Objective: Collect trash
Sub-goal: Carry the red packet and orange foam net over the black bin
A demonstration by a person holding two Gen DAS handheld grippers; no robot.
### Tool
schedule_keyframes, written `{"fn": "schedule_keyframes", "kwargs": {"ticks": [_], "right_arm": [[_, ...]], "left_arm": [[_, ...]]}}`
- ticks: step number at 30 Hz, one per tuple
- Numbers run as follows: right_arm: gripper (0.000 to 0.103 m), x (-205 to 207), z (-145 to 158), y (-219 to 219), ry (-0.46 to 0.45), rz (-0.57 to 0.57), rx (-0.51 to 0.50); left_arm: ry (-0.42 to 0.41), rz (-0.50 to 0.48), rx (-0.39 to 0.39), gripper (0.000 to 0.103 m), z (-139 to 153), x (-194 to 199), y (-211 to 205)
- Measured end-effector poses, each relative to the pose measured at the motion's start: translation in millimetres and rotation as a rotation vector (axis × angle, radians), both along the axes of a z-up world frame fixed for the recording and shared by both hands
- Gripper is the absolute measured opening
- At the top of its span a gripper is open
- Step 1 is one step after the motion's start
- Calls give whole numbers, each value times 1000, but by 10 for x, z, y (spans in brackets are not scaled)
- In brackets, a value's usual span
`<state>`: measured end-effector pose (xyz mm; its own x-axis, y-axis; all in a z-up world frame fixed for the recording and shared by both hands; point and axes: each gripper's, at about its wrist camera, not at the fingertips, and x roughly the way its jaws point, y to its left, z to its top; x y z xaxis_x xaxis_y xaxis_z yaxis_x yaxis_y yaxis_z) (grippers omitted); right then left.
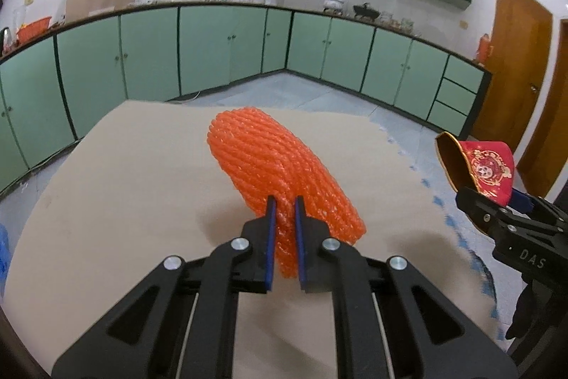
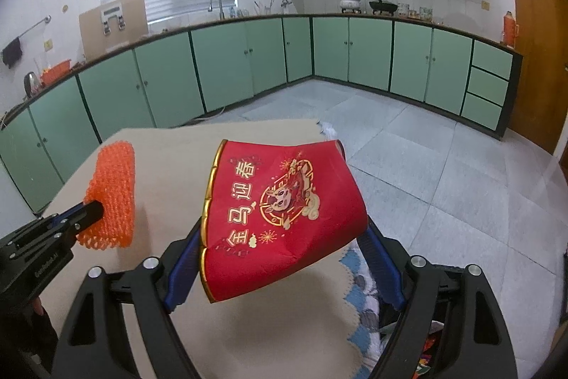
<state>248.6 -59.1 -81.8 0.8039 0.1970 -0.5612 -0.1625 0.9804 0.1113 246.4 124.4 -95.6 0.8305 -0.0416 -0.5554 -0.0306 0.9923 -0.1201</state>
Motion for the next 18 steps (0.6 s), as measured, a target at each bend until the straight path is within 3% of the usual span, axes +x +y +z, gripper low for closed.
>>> {"fn": "schedule_keyframes", "kwargs": {"ticks": [18], "right_arm": [[81, -716, 434, -751, -47, -102, 28]], "left_arm": [[-66, -190, 6, 8, 379, -417, -957]]}}
